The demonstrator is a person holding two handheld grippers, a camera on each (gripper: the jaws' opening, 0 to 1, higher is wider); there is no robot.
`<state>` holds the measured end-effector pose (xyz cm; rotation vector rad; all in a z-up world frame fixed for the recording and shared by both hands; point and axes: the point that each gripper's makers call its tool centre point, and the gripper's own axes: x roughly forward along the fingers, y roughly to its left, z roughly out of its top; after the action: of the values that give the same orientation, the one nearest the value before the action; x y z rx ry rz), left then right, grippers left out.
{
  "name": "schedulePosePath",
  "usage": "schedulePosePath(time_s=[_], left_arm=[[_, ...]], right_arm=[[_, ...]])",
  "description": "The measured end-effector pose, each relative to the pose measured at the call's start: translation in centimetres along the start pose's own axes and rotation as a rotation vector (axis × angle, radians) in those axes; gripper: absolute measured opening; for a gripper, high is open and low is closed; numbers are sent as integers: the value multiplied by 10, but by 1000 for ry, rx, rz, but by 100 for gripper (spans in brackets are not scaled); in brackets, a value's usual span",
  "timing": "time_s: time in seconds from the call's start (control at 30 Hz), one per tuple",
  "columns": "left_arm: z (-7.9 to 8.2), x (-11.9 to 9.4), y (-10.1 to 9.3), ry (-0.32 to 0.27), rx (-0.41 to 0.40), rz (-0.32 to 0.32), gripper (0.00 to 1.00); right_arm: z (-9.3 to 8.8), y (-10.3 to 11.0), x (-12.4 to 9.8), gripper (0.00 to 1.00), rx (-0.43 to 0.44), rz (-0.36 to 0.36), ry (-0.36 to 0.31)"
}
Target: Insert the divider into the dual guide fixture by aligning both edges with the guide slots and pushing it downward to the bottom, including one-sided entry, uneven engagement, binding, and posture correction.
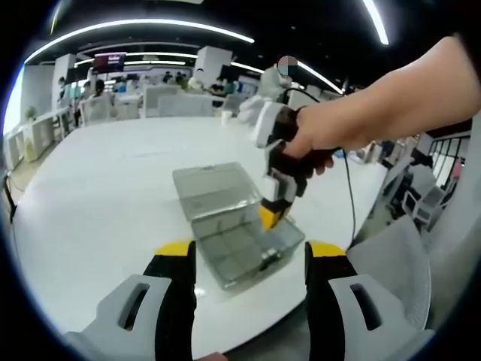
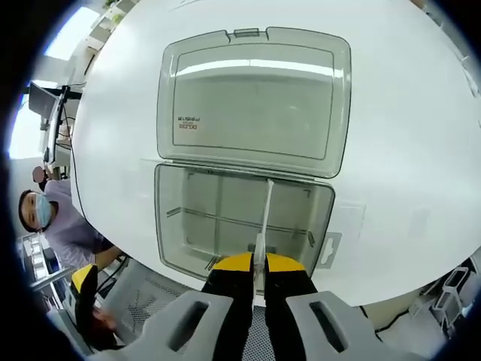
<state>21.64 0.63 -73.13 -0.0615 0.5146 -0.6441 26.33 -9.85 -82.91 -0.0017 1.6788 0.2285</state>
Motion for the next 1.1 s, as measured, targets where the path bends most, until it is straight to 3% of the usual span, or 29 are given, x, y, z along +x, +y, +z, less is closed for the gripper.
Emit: schedulePosePath(time_s=[1.1], left_arm=[[-5,-3,1,26,12,5,56]], right_arm=[[-1,-4,23,0,33,-47,-7]])
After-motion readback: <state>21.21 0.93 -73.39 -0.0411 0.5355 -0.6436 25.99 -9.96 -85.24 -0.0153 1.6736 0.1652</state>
